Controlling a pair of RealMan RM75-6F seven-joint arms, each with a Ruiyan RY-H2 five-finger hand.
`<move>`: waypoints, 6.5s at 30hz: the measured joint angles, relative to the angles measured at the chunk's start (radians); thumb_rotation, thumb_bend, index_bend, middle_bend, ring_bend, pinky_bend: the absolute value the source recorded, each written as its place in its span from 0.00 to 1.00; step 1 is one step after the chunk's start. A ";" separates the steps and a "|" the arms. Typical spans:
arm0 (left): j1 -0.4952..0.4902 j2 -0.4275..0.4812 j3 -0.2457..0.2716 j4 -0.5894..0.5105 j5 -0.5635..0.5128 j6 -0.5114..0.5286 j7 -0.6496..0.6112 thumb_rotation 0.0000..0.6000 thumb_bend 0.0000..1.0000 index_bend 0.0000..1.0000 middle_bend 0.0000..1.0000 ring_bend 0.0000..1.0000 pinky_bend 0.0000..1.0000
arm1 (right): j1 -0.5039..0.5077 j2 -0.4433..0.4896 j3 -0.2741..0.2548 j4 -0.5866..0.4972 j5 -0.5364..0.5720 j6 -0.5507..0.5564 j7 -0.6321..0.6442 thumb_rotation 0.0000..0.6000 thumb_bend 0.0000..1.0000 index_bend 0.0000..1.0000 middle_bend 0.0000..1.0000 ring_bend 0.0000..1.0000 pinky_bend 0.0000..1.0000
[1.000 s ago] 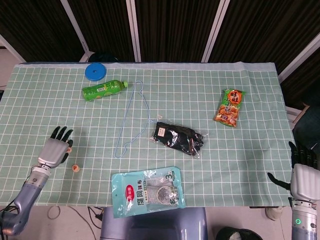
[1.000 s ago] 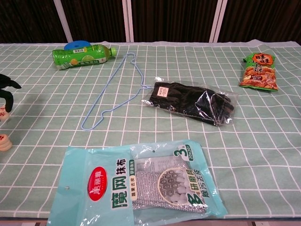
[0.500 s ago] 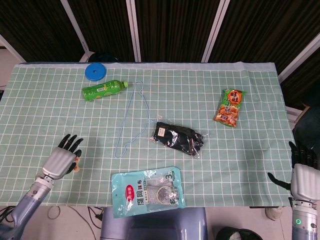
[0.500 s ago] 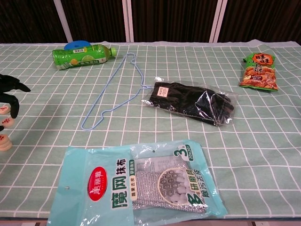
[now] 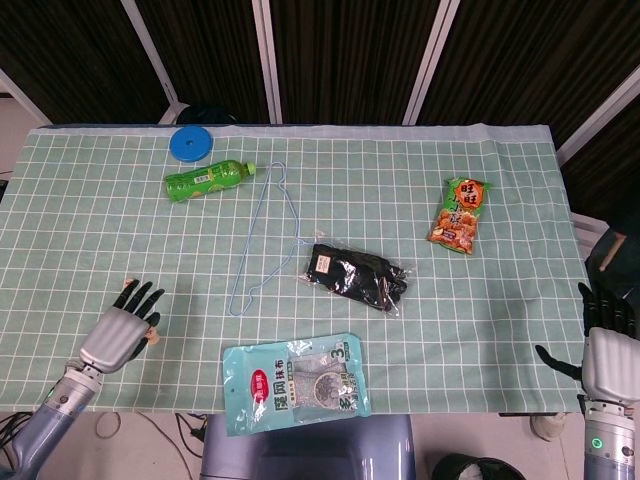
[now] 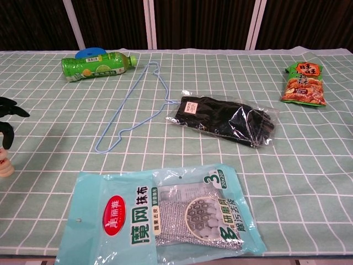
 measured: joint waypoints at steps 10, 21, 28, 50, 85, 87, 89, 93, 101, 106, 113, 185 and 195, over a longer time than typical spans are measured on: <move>0.012 -0.007 0.004 0.014 0.001 0.002 0.011 1.00 0.33 0.48 0.11 0.00 0.08 | 0.000 0.001 0.001 0.000 0.001 0.000 0.001 1.00 0.21 0.07 0.05 0.03 0.00; 0.012 -0.017 0.001 0.025 0.005 -0.006 0.014 1.00 0.33 0.46 0.11 0.00 0.08 | 0.000 0.000 0.001 -0.001 0.002 0.001 -0.002 1.00 0.20 0.07 0.05 0.03 0.00; 0.014 -0.017 -0.001 0.023 0.009 -0.003 0.018 1.00 0.33 0.44 0.11 0.00 0.08 | 0.000 0.000 0.001 -0.001 0.003 0.001 -0.002 1.00 0.21 0.07 0.05 0.03 0.00; 0.027 0.003 -0.020 0.015 0.011 0.036 0.009 1.00 0.33 0.41 0.11 0.00 0.08 | -0.001 -0.001 0.003 -0.002 0.006 0.003 -0.007 1.00 0.21 0.07 0.05 0.03 0.00; -0.118 -0.183 -0.206 0.408 -0.345 -0.277 -0.044 1.00 0.33 0.39 0.11 0.00 0.08 | -0.001 -0.004 0.005 -0.007 0.019 0.001 -0.016 1.00 0.20 0.07 0.05 0.03 0.00; -0.121 -0.187 -0.203 0.411 -0.339 -0.278 -0.047 1.00 0.33 0.39 0.11 0.00 0.08 | -0.001 -0.004 0.004 -0.007 0.020 0.000 -0.018 1.00 0.20 0.07 0.05 0.03 0.00; -0.124 -0.192 -0.200 0.414 -0.336 -0.278 -0.050 1.00 0.33 0.40 0.11 0.00 0.08 | -0.001 -0.005 0.004 -0.008 0.020 -0.001 -0.019 1.00 0.20 0.07 0.05 0.03 0.00; -0.127 -0.199 -0.196 0.416 -0.330 -0.278 -0.051 1.00 0.33 0.41 0.11 0.00 0.08 | -0.001 -0.004 0.005 -0.008 0.022 0.000 -0.018 1.00 0.20 0.07 0.05 0.03 0.00; -0.128 -0.207 -0.188 0.409 -0.317 -0.261 -0.047 1.00 0.33 0.43 0.11 0.00 0.08 | -0.001 -0.003 0.005 -0.008 0.023 -0.002 -0.015 1.00 0.20 0.07 0.05 0.03 0.00; -0.129 -0.205 -0.183 0.399 -0.314 -0.256 -0.042 1.00 0.33 0.45 0.11 0.00 0.08 | -0.001 -0.003 0.006 -0.009 0.025 -0.002 -0.015 1.00 0.20 0.07 0.05 0.03 0.00; -0.127 -0.199 -0.180 0.390 -0.315 -0.249 -0.038 1.00 0.33 0.45 0.11 0.00 0.07 | -0.001 -0.004 0.006 -0.008 0.026 -0.001 -0.018 1.00 0.20 0.07 0.05 0.03 0.00; -0.006 0.047 -0.009 -0.011 -0.045 0.007 0.015 1.00 0.35 0.48 0.13 0.00 0.07 | -0.002 -0.002 0.007 -0.015 0.032 0.001 -0.021 1.00 0.20 0.07 0.05 0.03 0.00; -0.007 0.031 0.000 -0.017 -0.009 0.003 0.027 1.00 0.35 0.48 0.13 0.00 0.07 | -0.002 -0.001 0.007 -0.015 0.033 0.001 -0.021 1.00 0.20 0.07 0.05 0.03 0.00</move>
